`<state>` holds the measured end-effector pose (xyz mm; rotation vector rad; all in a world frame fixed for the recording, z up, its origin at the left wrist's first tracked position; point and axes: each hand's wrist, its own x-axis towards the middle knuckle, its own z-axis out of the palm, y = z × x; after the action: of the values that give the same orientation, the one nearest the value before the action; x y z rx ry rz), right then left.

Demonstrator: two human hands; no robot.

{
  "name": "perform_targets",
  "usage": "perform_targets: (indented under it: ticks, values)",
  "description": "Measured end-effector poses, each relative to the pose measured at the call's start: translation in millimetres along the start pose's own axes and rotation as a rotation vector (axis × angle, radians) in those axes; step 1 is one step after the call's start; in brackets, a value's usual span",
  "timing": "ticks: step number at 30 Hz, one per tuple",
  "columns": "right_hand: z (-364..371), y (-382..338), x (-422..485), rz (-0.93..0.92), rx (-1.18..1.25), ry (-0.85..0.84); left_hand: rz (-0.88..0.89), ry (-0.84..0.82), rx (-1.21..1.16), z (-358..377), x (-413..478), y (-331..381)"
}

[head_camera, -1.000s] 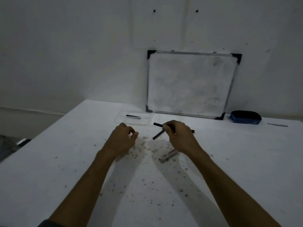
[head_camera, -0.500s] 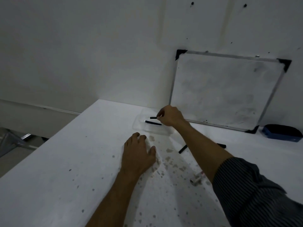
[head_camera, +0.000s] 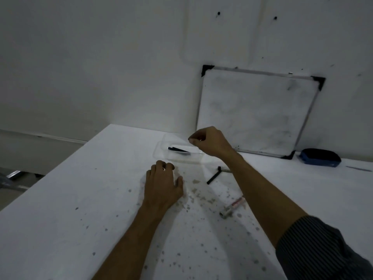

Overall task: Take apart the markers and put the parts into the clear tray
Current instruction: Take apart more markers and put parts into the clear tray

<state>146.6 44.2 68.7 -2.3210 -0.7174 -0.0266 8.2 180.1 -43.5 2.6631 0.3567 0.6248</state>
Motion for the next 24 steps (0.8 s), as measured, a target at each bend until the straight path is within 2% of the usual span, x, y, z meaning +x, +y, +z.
perform_targets:
  ticks: [3, 5, 8, 13, 15, 17, 20, 21, 24]
  values:
    - [-26, 14, -62, -0.029, -0.025, -0.031, 0.089, 0.047, -0.097, 2, -12, 19]
    - [-37, 28, -101, -0.026, -0.071, -0.08, 0.116, -0.01, -0.144, 7, -26, 36]
    - [-40, 47, -146, 0.008, -0.193, -0.173, 0.135, -0.068, -0.038, 20, -38, 49]
    - [-30, 73, -181, -0.035, -0.486, -0.229, 0.1, -0.022, -0.043, 20, -39, 49]
    - [-24, 83, -184, -0.049, -0.469, -0.175, 0.117, -0.02, -0.034, 21, -39, 49]
    - [-22, 91, -188, -0.076, -0.405, -0.048, 0.093, 0.001, -0.071, 14, -45, 60]
    - [-10, 93, -180, -0.066, -0.254, 0.155, -0.162, -0.047, -0.512, -2, -52, 74]
    - [-8, 90, -180, -0.056, -0.17, 0.232, -0.198, -0.079, -0.657, -2, -54, 79]
    - [2, 73, -179, -0.102, -0.032, 0.373, -0.124, -0.13, -0.817, -1, -53, 89]
